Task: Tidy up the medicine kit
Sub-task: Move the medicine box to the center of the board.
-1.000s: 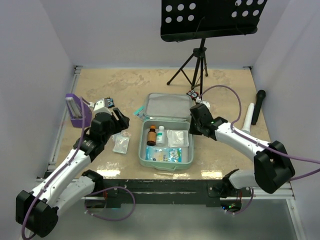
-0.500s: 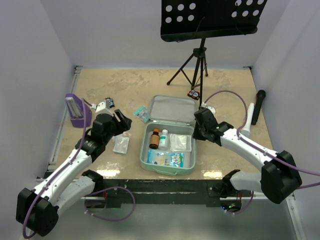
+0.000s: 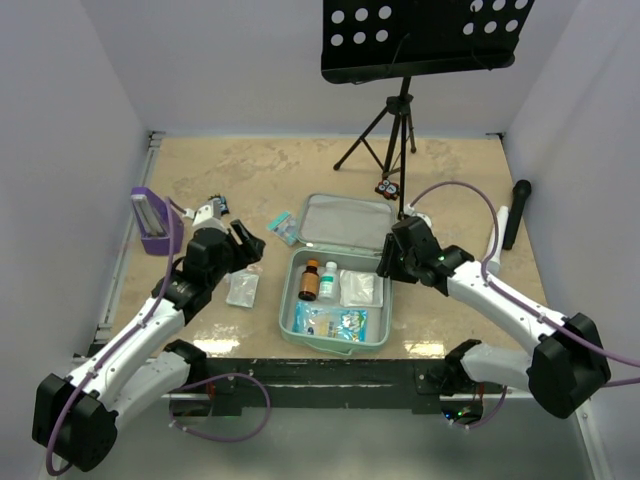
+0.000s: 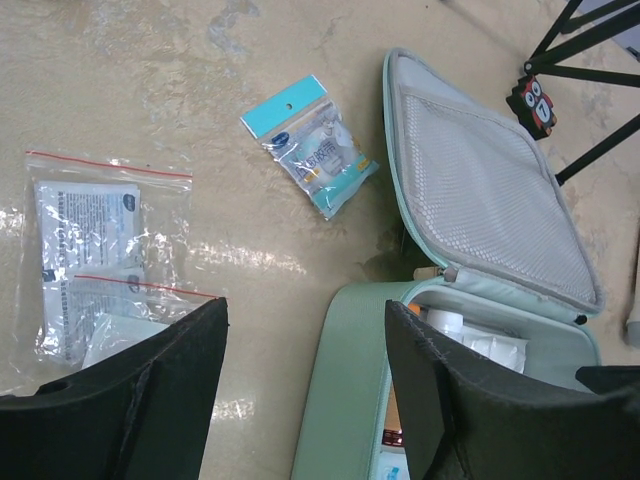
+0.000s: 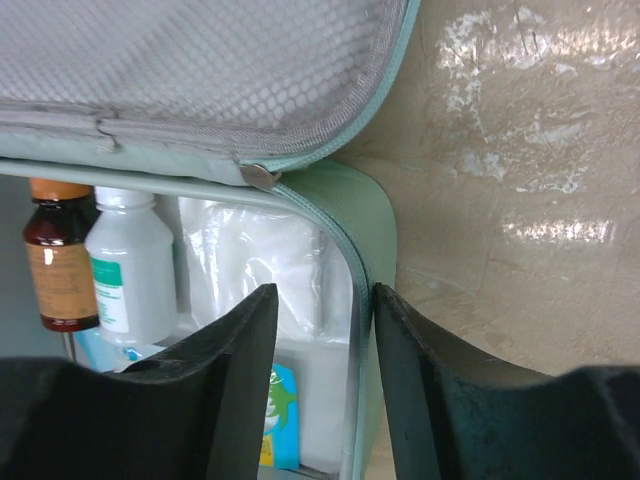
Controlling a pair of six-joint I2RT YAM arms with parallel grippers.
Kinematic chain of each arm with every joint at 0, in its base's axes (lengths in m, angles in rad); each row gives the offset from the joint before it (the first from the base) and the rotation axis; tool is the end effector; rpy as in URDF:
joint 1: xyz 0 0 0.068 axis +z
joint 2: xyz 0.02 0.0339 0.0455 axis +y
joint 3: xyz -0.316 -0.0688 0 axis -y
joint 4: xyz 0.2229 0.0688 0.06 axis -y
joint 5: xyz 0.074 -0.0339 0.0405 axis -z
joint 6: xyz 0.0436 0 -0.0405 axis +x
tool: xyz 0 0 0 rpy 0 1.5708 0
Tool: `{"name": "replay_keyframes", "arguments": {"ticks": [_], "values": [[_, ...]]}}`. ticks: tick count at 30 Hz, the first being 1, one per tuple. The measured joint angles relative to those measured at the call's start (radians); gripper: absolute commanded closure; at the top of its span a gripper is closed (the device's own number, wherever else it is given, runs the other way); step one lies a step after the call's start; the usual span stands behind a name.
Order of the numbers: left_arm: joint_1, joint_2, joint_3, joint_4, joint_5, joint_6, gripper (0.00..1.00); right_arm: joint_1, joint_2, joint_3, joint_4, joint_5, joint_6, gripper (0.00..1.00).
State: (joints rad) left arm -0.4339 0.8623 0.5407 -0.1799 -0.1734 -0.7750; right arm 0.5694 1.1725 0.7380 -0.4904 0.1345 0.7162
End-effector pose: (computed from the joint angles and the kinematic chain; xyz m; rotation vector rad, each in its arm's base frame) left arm 0.1369 -0.0551 0.2837 -0.4651 2.0610 -0.5592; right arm 0.1678 0.1004 0.2718 0.2416 2.5111 0.3700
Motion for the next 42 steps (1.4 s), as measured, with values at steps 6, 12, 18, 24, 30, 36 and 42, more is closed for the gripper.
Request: {"name": "replay_keyframes", "arguments": {"ticks": [6,12,18,24,30,36,42], "values": [[0.0,0.0,-0.006,0.004,0.032,0.0,0.35,0.0,-0.002,0.11,-0.026,0.007,-0.007,0.41],[-0.026,-0.035,-0.056,0.033,0.098,0.0,0.28,-0.002,0.029,0.242,0.016,0.009,-0.04,0.41],[-0.181,0.011,-0.077,0.063,0.114,0.009,0.25,-0.003,0.085,0.283,0.069,0.012,-0.092,0.41],[-0.241,0.179,-0.057,0.051,0.111,0.031,0.25,-0.003,0.093,0.283,0.104,0.007,-0.133,0.41],[-0.242,0.191,-0.036,0.046,0.085,0.081,0.35,-0.003,0.082,0.283,0.124,0.005,-0.171,0.42],[-0.242,0.184,-0.029,0.089,0.108,0.153,0.43,-0.003,0.041,0.283,0.132,0.005,-0.204,0.43],[-0.256,0.254,-0.005,0.125,0.154,0.207,0.51,-0.003,0.025,0.283,0.153,0.002,-0.224,0.43]]}}
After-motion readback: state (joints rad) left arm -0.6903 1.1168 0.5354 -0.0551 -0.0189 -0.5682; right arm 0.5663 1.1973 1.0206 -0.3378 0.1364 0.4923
